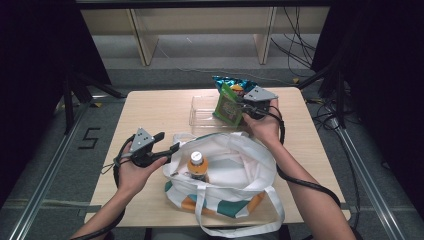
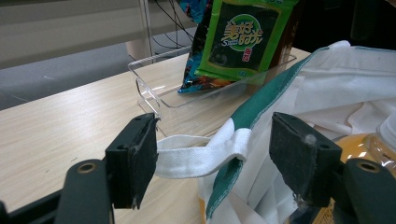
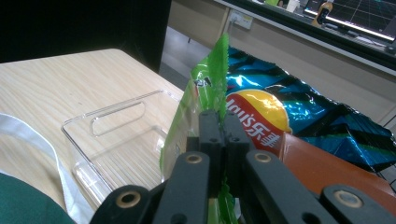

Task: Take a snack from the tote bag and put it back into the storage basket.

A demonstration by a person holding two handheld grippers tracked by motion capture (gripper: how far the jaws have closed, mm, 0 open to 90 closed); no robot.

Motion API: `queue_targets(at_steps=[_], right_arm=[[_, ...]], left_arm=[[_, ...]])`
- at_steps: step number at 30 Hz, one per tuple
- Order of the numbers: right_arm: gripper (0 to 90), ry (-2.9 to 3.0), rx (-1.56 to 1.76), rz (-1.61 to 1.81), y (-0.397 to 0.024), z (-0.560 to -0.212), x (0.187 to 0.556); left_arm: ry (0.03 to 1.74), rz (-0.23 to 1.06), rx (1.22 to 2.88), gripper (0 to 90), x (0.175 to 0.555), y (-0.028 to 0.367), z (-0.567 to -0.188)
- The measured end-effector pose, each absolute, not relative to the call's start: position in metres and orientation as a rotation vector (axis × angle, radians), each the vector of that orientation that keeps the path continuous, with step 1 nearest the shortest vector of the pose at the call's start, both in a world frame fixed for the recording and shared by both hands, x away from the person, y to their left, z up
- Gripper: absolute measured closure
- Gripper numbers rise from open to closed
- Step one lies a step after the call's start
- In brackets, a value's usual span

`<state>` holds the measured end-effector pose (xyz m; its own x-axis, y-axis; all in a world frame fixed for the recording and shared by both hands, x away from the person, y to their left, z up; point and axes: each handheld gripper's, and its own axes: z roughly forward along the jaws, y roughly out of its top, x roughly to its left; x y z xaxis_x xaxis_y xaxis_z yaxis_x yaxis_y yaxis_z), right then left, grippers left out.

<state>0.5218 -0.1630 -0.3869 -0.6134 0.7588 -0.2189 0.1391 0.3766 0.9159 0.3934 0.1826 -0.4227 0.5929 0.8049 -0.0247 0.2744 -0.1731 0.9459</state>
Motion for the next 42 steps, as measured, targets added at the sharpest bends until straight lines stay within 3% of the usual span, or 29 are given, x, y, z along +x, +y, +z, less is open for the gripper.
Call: queue_targets(at_steps=[42], right_arm=[[89.8, 2.009, 0.792, 1.234, -0.158, -0.402, 0.522]], left_arm=[[0.893, 0.607, 1.732, 32.0, 0.393, 0.183, -0.422]])
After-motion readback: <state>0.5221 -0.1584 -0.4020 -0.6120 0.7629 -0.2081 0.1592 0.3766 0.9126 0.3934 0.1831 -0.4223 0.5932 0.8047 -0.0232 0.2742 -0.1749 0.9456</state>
